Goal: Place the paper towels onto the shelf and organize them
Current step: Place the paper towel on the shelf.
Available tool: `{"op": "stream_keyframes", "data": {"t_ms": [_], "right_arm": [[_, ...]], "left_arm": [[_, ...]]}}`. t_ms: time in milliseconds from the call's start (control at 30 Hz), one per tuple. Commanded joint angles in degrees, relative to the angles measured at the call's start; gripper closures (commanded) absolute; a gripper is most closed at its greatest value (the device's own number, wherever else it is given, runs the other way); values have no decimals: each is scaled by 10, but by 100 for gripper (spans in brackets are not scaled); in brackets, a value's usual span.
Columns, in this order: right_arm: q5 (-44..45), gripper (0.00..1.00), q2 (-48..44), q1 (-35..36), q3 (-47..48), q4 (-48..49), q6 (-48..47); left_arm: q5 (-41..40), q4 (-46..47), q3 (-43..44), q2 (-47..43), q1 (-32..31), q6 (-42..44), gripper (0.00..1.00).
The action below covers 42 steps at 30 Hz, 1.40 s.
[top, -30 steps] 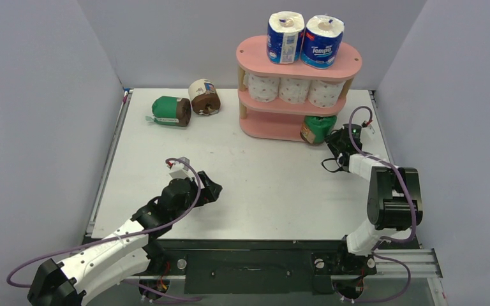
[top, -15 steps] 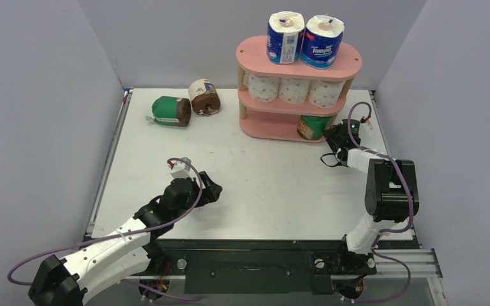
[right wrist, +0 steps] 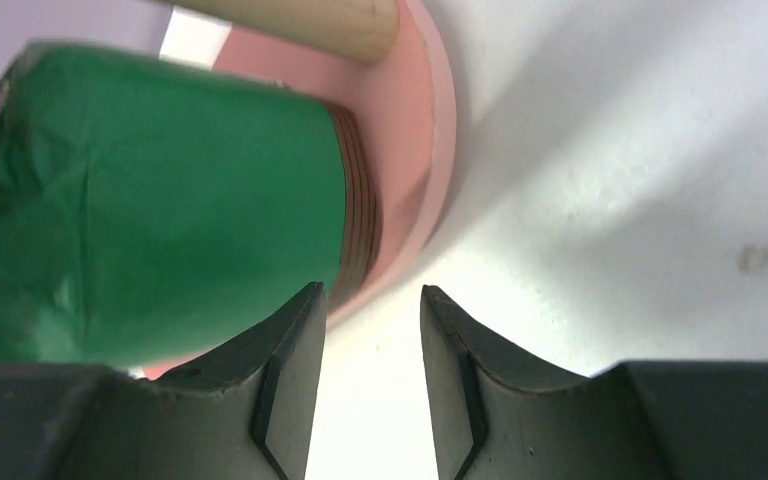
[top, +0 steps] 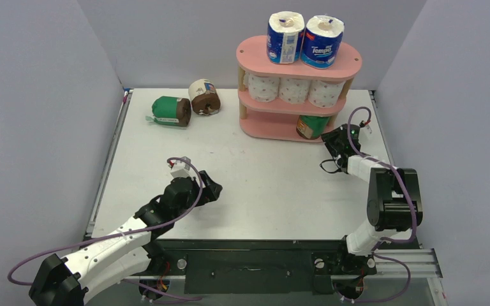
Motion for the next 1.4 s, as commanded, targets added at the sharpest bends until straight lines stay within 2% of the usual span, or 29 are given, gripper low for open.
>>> {"op": "stream_keyframes", "data": {"t_ms": [0,167,433,1367], "right_arm": [[-1,63,-58,34,-35,32,-5],[11,58,-67,71,-42,31,-9],[11,59,-16,89,-11,61,22],[11,59,67,61,66,84,68]], "left_arm": [[7,36,3,-4,4,2,19],[7,30,-1,-21,5,3,19],[0,8,1,-44,5,6,19],[-9,4,12,-27,17,22,18]]}}
